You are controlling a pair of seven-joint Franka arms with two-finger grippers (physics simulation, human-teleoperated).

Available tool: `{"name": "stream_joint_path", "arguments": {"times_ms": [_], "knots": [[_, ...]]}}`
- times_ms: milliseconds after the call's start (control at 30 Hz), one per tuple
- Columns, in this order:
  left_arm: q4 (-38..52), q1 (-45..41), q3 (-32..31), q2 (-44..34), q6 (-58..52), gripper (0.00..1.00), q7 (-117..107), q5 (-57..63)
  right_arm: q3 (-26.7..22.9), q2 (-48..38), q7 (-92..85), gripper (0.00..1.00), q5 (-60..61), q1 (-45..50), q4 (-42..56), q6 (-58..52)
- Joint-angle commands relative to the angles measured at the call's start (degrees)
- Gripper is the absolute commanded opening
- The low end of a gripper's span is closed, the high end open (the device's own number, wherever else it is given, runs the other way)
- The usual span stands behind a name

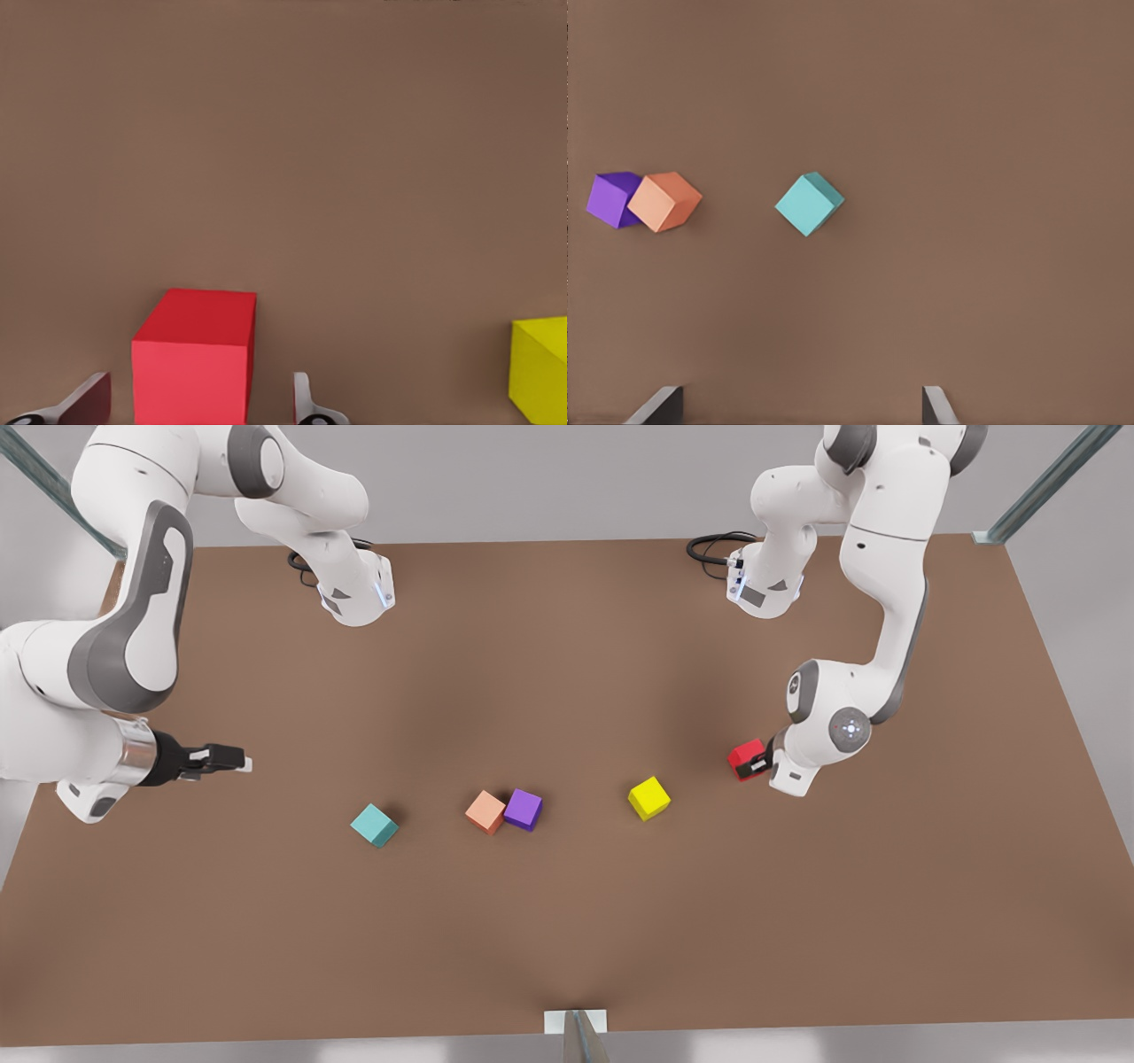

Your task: Pick up red wooden cube and pass to hand red wooden cube and place in blue wooden cube

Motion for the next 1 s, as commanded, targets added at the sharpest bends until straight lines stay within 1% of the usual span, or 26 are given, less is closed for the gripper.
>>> {"name": "stream_joint_path", "arguments": {"times_ms": [0,133,200,233,367,533,700,733,800,867,900,933,967], "knots": [[0.0,0.0,0.0,0.8,2.9,1.00,-9.7,0.2,0.0,0.5,0.1,1.00,1.3,0.5,-0.1,0.4],[-0.4,0.2,0.2,1.1,3.0,1.00,-9.7,0.4,0.1,0.3,0.2,1.00,2.7,2.1,-2.5,0.7],[-1.3,0.2,0.2,0.9,2.9,1.00,-9.6,0.5,0.2,0.4,0.2,1.00,6.9,2.1,-3.4,0.9],[-1.5,0.2,0.2,0.9,2.9,1.00,-9.6,0.5,0.2,0.7,-0.9,1.00,13.2,2.0,-4.3,1.0],[-2.2,0.2,0.2,0.9,3.0,1.00,-9.5,0.5,0.3,4.7,-15.3,1.00,23.1,2.3,-3.5,4.4],[-3.3,0.1,0.2,1.6,4.3,1.00,-9.0,0.6,0.1,9.0,-33.2,1.00,30.1,1.4,-2.8,4.7],[-3.6,0.0,0.2,4.5,9.2,1.00,-8.9,0.6,0.0,10.3,-48.4,1.00,35.0,0.7,-3.1,4.7],[-3.6,0.0,0.2,4.7,9.5,1.00,-8.9,0.6,0.0,11.1,-53.8,1.00,37.8,0.7,-3.2,4.8],[-3.6,0.0,0.2,5.4,10.2,1.00,-8.9,0.6,0.0,11.4,-57.9,1.00,39.4,0.7,-3.1,5.7],[-3.5,-0.1,0.2,5.8,10.6,1.00,-8.9,0.6,0.0,11.5,-67.8,1.00,41.8,0.9,-3.1,10.4],[-3.5,0.0,0.2,5.8,11.0,0.95,-8.9,0.6,0.0,11.6,-70.5,1.00,43.8,1.1,-3.2,11.1],[-3.5,-0.1,0.1,5.8,11.0,0.70,-8.9,0.6,0.2,11.6,-72.5,1.00,45.9,1.2,-3.4,11.9],[-3.5,-0.1,0.2,5.8,11.0,0.59,-8.9,0.6,0.3,12.1,-75.8,1.00,47.6,1.8,-3.4,12.4]]}}
